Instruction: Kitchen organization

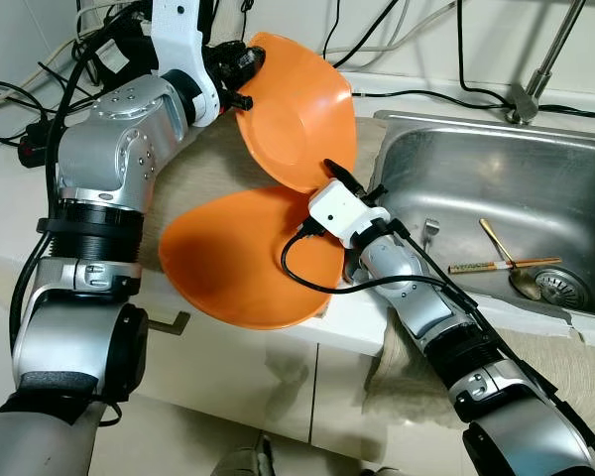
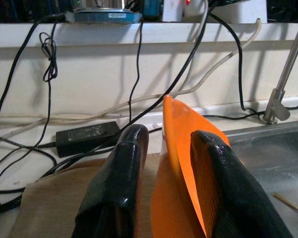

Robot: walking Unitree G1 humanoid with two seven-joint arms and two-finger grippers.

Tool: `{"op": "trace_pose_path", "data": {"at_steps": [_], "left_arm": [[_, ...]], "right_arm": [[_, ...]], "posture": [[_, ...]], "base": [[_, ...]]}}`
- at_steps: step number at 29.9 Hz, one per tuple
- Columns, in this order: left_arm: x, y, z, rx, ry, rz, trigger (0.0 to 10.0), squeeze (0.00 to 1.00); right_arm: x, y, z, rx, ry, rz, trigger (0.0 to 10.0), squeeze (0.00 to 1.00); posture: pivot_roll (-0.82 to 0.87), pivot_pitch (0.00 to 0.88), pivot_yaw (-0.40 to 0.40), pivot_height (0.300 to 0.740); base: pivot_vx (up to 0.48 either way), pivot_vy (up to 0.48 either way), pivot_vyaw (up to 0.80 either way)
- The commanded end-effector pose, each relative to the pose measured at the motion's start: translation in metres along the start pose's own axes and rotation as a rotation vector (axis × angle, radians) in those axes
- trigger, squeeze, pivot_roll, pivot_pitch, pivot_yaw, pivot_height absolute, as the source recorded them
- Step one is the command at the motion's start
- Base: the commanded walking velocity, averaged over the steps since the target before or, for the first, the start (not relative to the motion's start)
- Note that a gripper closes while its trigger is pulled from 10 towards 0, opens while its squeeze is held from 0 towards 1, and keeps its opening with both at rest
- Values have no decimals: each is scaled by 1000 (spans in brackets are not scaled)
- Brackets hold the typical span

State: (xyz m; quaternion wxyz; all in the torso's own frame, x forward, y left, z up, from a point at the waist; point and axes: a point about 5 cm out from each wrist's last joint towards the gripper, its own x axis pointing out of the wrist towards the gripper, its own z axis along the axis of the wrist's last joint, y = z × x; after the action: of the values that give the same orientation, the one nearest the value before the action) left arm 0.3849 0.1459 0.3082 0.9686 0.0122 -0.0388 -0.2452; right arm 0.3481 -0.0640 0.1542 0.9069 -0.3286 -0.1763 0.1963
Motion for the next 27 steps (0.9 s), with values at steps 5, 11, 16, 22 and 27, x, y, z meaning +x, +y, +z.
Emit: {"op": "trace_pose_path", "data": {"at_steps": [5,11,16,22,27], "left_arm": [[-18,30,-21,66,104,95,10000,1000],[-29,53,-34,166,158,160,10000,1000],[-42,71,-50,198,228,197,10000,1000],[-53,90,-32,168,164,254,10000,0],[-62,102,-11,153,95,276,10000,0]], "right_arm": [[1,-25,2,84,-14,-150,0,0],[1,-26,1,80,-13,-154,0,0],[1,-26,1,77,-15,-154,0,0],[0,-27,0,71,-12,-151,0,0],[-1,-27,-1,66,-8,-149,0,0]], "posture": [[65,7,56,740],[65,0,56,740],[61,0,51,740],[58,0,47,740],[59,0,45,740]], "base": [[0,0,0],[0,0,0],[0,0,0],[0,0,0],[0,0,0]]}}
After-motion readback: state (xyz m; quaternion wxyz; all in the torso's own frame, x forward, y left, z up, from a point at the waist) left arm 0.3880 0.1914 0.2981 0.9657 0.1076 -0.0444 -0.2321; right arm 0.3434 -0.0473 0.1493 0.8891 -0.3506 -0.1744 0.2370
